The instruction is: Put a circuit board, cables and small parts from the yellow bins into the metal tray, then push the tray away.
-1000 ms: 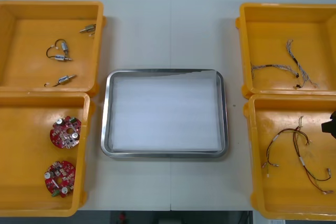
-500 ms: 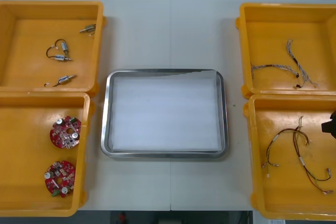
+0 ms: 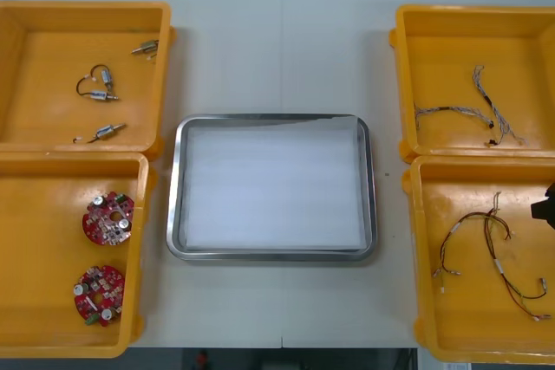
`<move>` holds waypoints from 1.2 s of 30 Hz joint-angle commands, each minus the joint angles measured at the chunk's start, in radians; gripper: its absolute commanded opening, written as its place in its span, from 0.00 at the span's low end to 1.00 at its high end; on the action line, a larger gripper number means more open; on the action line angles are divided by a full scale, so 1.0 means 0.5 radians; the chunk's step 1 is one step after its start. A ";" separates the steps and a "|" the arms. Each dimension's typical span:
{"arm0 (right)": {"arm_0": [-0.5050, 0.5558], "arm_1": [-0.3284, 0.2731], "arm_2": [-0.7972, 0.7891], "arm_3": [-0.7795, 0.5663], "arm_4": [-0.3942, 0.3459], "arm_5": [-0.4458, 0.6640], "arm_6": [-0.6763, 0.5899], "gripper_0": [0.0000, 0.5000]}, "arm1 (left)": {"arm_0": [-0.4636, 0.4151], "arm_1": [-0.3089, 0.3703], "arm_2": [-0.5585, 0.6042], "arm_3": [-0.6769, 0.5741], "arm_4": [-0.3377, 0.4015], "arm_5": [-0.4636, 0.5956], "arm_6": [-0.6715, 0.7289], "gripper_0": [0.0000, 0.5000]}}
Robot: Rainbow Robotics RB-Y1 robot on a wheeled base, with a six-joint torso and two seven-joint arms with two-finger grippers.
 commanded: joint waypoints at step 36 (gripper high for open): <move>0.037 -0.068 -0.052 -0.061 -0.010 0.006 -0.064 1.00 | 0.030 0.093 0.044 -0.047 0.001 0.012 -0.192 1.00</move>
